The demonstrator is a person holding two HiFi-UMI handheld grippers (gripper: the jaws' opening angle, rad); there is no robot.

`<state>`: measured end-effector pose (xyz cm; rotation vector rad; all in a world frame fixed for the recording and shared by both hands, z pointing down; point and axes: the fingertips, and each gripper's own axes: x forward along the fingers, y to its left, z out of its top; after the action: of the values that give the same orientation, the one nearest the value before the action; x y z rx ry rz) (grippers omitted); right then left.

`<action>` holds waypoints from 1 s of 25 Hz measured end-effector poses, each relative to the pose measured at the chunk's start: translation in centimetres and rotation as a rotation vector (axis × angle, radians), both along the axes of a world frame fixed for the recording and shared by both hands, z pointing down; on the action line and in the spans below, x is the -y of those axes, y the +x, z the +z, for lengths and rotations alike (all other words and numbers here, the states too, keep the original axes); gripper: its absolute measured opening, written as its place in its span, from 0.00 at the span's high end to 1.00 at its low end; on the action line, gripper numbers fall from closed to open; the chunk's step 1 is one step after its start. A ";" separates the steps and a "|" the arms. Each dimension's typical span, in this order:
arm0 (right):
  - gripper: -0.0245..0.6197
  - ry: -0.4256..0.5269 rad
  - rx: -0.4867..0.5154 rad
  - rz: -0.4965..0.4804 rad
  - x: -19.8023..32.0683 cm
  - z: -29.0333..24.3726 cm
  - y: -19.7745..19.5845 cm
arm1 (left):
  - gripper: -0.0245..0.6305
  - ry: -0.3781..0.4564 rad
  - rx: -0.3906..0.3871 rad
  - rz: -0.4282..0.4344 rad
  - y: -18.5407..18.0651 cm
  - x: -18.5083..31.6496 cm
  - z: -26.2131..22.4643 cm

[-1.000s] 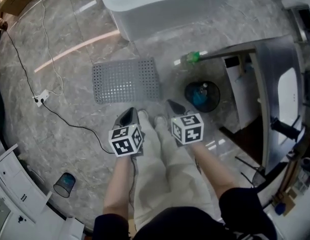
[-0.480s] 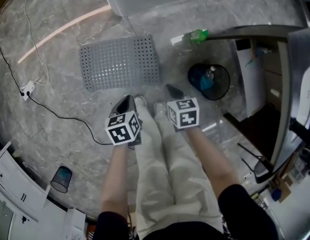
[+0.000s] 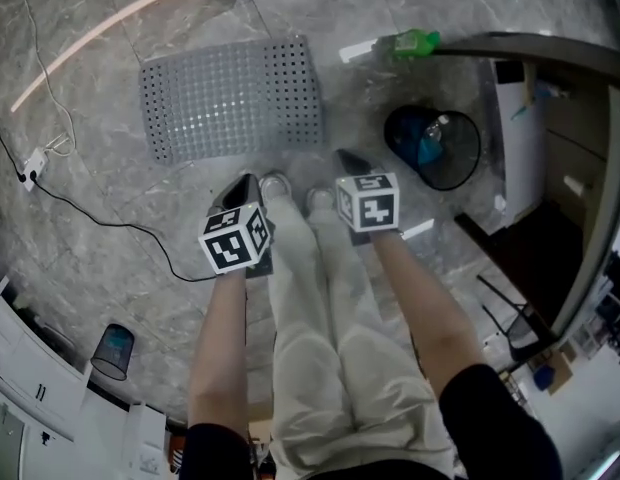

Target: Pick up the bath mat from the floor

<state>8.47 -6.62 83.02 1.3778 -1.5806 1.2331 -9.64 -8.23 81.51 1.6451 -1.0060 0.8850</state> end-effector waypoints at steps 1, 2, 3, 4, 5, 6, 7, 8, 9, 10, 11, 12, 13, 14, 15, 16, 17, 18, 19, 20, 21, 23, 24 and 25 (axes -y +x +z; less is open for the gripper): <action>0.94 0.000 0.001 -0.003 -0.1 0.9 0.1 | 0.96 -0.004 -0.002 -0.002 -0.1 0.0 0.8; 0.94 0.001 0.001 -0.012 -0.1 1.7 0.1 | 0.96 -0.006 -0.005 -0.005 -0.1 0.0 1.5; 0.94 0.002 0.001 -0.026 0.0 2.6 0.2 | 0.96 -0.008 -0.009 -0.009 -0.1 0.1 2.3; 0.94 0.001 -0.002 -0.043 0.0 3.5 0.2 | 0.96 -0.008 -0.013 -0.013 0.0 0.2 3.0; 0.94 -0.002 -0.008 -0.059 0.0 4.4 0.3 | 0.96 -0.009 -0.018 -0.017 0.1 0.4 3.7; 0.94 -0.006 -0.015 -0.073 0.0 5.4 0.5 | 0.96 -0.010 -0.023 -0.018 0.2 0.5 4.5; 0.94 -0.011 -0.020 -0.084 0.0 6.3 0.6 | 0.96 -0.011 -0.025 -0.018 0.3 0.6 5.2; 0.94 -0.018 -0.021 -0.093 0.0 7.2 0.7 | 0.96 -0.012 -0.026 -0.017 0.4 0.7 6.0; 0.94 -0.026 -0.018 -0.101 -0.1 8.1 0.6 | 0.96 -0.013 -0.027 -0.016 0.4 0.7 6.7; 0.94 -0.035 -0.012 -0.109 -0.1 9.0 0.6 | 0.96 -0.014 -0.028 -0.016 0.5 0.8 7.5; 0.94 -0.043 -0.006 -0.115 -0.2 9.9 0.5 | 0.96 -0.015 -0.033 -0.017 0.6 0.9 8.2; 0.94 -0.049 0.000 -0.117 -0.1 10.8 0.4 | 0.96 -0.016 -0.038 -0.018 0.7 1.1 9.0; 0.92 -0.050 0.005 -0.118 -0.1 11.9 0.5 | 0.96 -0.016 -0.044 -0.019 0.8 1.2 9.7; 0.88 -0.050 0.011 -0.119 0.0 12.9 0.5 | 0.96 -0.016 -0.047 -0.018 0.9 1.3 10.5; 0.79 -0.053 0.020 -0.120 0.0 14.0 0.4 | 0.96 -0.015 -0.048 -0.016 0.9 1.3 11.2; 0.73 -0.058 0.032 -0.124 0.0 14.9 0.3 | 0.96 -0.014 -0.047 -0.012 0.9 1.4 12.0; 0.72 -0.061 0.043 -0.130 0.0 15.9 0.1 | 0.96 -0.014 -0.044 -0.007 0.8 1.3 12.8; 0.70 -0.062 0.049 -0.138 0.0 16.8 0.0 | 0.96 -0.014 -0.040 -0.001 0.7 1.3 13.6; 0.70 -0.062 0.051 -0.147 0.1 17.7 -0.1 | 0.96 -0.015 -0.037 0.005 0.7 1.2 14.5; 0.69 -0.062 0.051 -0.155 0.2 18.5 -0.1 | 0.96 -0.016 -0.034 0.011 0.7 1.2 15.3; 0.67 -0.063 0.049 -0.159 0.4 19.3 0.0 | 0.96 -0.016 -0.031 0.018 0.7 1.2 16.1; 0.65 -0.071 0.041 -0.162 0.7 21.0 0.1 | 0.96 -0.015 -0.024 0.030 0.5 1.2 17.7; 0.64 -0.075 0.035 -0.162 0.8 21.9 0.2 | 0.96 -0.015 -0.022 0.032 0.4 1.3 18.4; 0.63 -0.079 0.028 -0.161 0.8 22.7 0.4 | 0.96 -0.015 -0.022 0.032 0.3 1.3 19.1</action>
<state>8.92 -7.42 105.77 1.1650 -1.6108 1.2083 -9.31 -9.56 100.66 1.6588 -0.9580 0.8923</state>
